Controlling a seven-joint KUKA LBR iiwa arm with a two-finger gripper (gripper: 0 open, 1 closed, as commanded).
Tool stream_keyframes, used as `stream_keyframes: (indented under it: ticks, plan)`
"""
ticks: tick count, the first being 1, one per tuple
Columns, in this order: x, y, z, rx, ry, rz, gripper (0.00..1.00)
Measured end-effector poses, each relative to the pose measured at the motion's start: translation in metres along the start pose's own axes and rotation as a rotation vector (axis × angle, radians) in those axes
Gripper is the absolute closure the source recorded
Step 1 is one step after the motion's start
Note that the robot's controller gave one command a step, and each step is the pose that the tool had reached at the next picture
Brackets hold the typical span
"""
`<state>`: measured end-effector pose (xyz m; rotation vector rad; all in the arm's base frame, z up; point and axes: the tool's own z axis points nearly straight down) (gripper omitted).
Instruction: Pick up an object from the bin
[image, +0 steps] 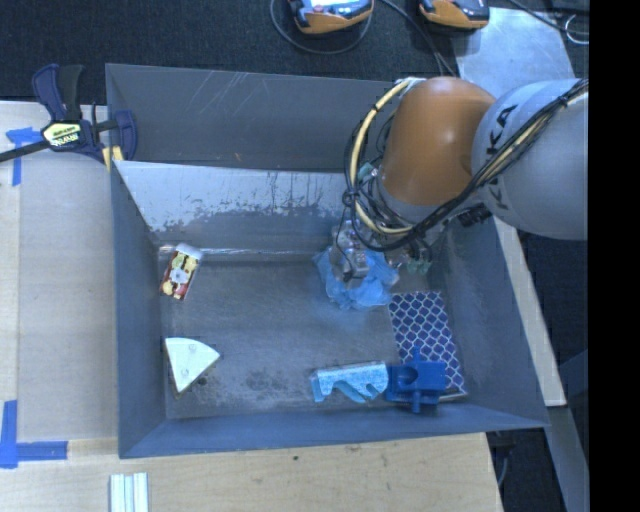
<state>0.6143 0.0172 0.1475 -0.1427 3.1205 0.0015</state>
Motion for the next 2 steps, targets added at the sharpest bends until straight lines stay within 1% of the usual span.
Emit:
stream_keyframes:
  ticks: [1,2]
  plan:
    - [0.000,0.000,0.000,0.000,0.000,0.000,1.00]
    - [0.000,-0.012,-0.070,0.001,-0.008,-0.028,1.00]
